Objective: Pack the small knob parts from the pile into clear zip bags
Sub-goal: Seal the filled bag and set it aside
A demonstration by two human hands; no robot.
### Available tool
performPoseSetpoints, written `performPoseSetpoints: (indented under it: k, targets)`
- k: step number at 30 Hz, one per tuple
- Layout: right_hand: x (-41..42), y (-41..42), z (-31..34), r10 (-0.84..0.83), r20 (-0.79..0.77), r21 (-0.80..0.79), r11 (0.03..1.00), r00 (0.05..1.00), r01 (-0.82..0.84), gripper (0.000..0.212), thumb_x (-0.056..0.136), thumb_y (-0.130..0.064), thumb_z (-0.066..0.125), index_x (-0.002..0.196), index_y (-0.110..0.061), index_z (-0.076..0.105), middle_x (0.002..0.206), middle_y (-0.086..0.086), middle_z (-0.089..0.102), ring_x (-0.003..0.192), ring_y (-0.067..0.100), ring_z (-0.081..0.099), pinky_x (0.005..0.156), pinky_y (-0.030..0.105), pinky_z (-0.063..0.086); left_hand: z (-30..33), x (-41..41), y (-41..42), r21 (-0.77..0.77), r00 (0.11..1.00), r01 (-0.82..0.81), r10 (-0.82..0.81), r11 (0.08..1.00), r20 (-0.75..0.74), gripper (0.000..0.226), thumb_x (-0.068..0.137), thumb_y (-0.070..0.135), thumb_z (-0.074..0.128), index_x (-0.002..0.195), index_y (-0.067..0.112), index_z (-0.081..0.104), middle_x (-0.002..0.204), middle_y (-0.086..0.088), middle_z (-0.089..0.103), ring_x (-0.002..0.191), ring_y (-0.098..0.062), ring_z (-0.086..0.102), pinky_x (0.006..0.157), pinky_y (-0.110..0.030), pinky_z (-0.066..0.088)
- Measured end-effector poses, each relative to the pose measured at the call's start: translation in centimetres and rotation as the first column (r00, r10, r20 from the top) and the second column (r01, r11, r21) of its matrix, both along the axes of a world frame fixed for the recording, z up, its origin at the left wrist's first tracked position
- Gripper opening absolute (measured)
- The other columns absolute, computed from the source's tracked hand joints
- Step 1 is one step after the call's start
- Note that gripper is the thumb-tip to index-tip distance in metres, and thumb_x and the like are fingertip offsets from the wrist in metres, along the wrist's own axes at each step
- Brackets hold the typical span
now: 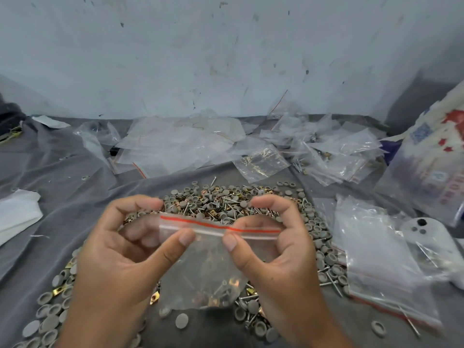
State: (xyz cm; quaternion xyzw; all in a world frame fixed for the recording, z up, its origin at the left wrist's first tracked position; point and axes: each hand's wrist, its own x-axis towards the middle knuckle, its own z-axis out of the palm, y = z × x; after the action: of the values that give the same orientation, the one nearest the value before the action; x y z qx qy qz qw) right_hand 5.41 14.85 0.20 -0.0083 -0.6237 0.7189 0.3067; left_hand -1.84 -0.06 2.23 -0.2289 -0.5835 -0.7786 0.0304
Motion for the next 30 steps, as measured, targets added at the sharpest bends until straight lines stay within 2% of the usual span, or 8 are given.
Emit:
performPoseSetpoints:
  k: [4,9,12,15,19,21,25,30]
  targets:
    - [0.13,0.36,0.01,0.007,0.019,0.054,0.999,1.0,-0.008,0.046,0.076,-0.029,0.085,0.111,-0.045,0.06,0.095,0.004,0.075,0.087,0.017,0.074,0.072,0.024,0.057,-0.5,-0.63,0.09,0.011,0.999,-0.023,0.023,1.0,-0.044,0.043,0.06,-0.002,0.072,0.079,0.036,0.064,0.071,-0.005,0.076,0.06,-0.007,0.07,0.058,-0.016,0.056]
    - [0.22,0.68,-0.02,0.024,0.028,0.083,0.996,0.999,-0.027,0.051,0.075,-0.027,0.085,0.114,-0.048,0.059,0.099,0.003,0.077,0.094,0.02,0.075,0.081,0.023,0.057,-0.51,-0.54,0.18,0.012,0.997,-0.045,0.046,0.999,-0.067,0.044,0.058,-0.002,0.071,0.075,0.036,0.059,0.07,-0.006,0.076,0.062,-0.009,0.072,0.059,-0.019,0.058]
    - [0.28,0.74,0.03,-0.001,0.039,0.084,0.996,0.999,-0.002,0.048,0.072,-0.032,0.085,0.109,-0.049,0.06,0.096,0.004,0.077,0.089,0.02,0.075,0.077,0.024,0.058,-0.13,-0.23,0.27,0.051,1.0,-0.025,0.026,0.998,-0.018,0.039,0.056,0.013,0.082,0.079,0.038,0.064,0.068,-0.011,0.074,0.061,-0.011,0.072,0.059,-0.016,0.056]
    - [0.11,0.85,0.01,-0.041,0.038,0.084,0.996,0.998,0.037,0.043,0.067,-0.037,0.084,0.101,-0.049,0.06,0.095,0.005,0.078,0.089,0.023,0.076,0.077,0.028,0.059,0.07,-0.09,0.22,0.054,1.0,-0.004,0.004,0.999,-0.004,0.049,0.046,0.038,0.099,0.082,0.039,0.065,0.069,-0.011,0.075,0.061,-0.012,0.072,0.06,-0.014,0.054]
    - [-0.15,0.8,-0.06,-0.021,0.025,0.037,0.999,0.999,0.02,0.049,0.059,-0.05,0.094,0.094,-0.045,0.06,0.094,0.009,0.078,0.087,0.026,0.076,0.077,0.03,0.059,0.14,-0.16,0.19,0.07,0.998,-0.045,0.048,0.997,-0.043,0.051,0.047,0.026,0.098,0.076,0.038,0.058,0.064,-0.009,0.072,0.065,-0.012,0.072,0.063,-0.017,0.056]
    - [-0.17,0.67,0.02,0.0,0.024,0.021,1.0,1.0,0.0,0.051,0.056,-0.054,0.094,0.093,-0.044,0.061,0.093,0.01,0.078,0.086,0.027,0.076,0.075,0.029,0.059,0.08,-0.22,0.13,0.081,0.999,-0.014,0.019,0.997,-0.051,0.05,0.049,0.038,0.098,0.08,0.036,0.059,0.07,-0.01,0.073,0.07,-0.013,0.072,0.067,-0.019,0.057]
    - [0.1,0.46,0.18,0.007,0.034,0.06,0.998,0.999,-0.009,0.048,0.056,-0.044,0.094,0.092,-0.044,0.061,0.09,0.011,0.078,0.084,0.028,0.076,0.075,0.03,0.06,-0.04,-0.08,-0.04,-0.007,0.993,0.115,-0.115,0.993,-0.009,0.061,0.048,0.05,0.097,0.097,0.036,0.062,0.091,-0.015,0.077,0.082,-0.021,0.075,0.072,-0.021,0.057]
    - [0.4,0.4,0.52,-0.014,0.045,0.109,0.994,0.999,0.009,0.044,0.059,-0.037,0.089,0.091,-0.043,0.058,0.088,0.009,0.078,0.082,0.028,0.076,0.076,0.034,0.061,-0.14,0.23,-0.24,-0.049,0.996,0.088,-0.087,0.995,0.013,0.059,0.047,0.051,0.097,0.092,0.036,0.061,0.078,-0.017,0.076,0.064,-0.02,0.074,0.056,-0.018,0.055]
